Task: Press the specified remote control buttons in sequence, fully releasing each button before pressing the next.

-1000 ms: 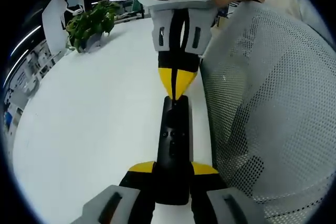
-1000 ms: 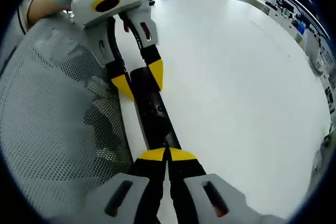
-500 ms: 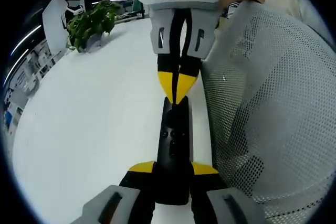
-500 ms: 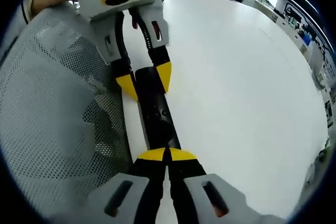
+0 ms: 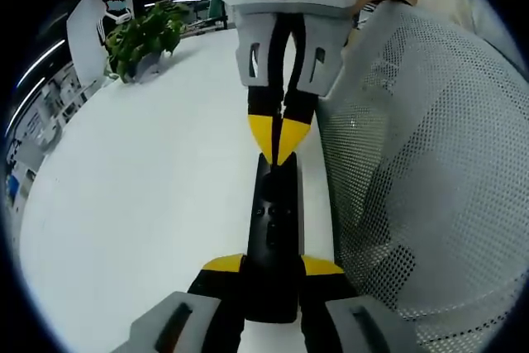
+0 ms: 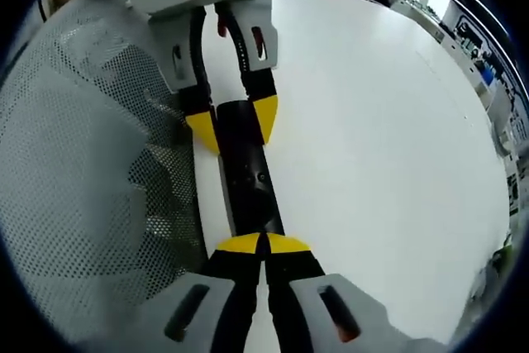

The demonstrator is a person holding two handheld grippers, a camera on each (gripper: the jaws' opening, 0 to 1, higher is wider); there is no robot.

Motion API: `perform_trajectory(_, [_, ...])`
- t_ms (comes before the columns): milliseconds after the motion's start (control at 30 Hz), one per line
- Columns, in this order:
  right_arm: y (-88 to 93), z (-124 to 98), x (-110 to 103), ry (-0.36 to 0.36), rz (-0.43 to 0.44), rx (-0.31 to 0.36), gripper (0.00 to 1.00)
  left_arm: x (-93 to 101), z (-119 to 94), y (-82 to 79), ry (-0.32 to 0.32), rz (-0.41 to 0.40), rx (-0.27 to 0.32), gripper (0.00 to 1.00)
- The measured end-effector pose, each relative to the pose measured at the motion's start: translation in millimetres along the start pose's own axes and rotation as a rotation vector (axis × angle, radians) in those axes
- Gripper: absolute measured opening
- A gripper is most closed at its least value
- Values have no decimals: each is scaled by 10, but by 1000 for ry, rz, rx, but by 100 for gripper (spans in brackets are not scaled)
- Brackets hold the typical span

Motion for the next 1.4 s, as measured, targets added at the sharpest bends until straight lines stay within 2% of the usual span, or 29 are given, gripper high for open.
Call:
perform_trajectory(200, [6, -8, 22, -35, 59, 26, 0, -1, 0, 0, 0, 0, 0, 24])
perform_trajectory(367, [-18, -5, 4, -32, 44, 28, 0, -4, 1, 0, 1, -2, 1, 24])
perform_trajectory(500, [-121, -2, -32, -34, 26, 51, 0, -8, 6, 1, 1, -2, 2, 24])
perform_trajectory(933, [-141, 44, -36, 12, -101, -28, 0, -12, 7, 1, 0, -3, 3, 24])
perform_trajectory(1300, [-136, 37, -34, 13, -99, -36, 0, -8, 1, -1, -1, -3, 4, 24])
perform_trajectory(1400, [-129, 32, -23, 3, -73, -22, 0, -8, 2, -1, -1, -3, 3, 24])
Point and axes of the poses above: the point that each gripper's makers call its tool centre point, and the gripper's own axes: z roughly forward along the fingers, x roughly to its right, y roughly out of its underside, the point moved 1 cm from there along -z, roughly backward along the fingers, and after that the axes turned 12 degrees about -x, right-handed, at the moved point
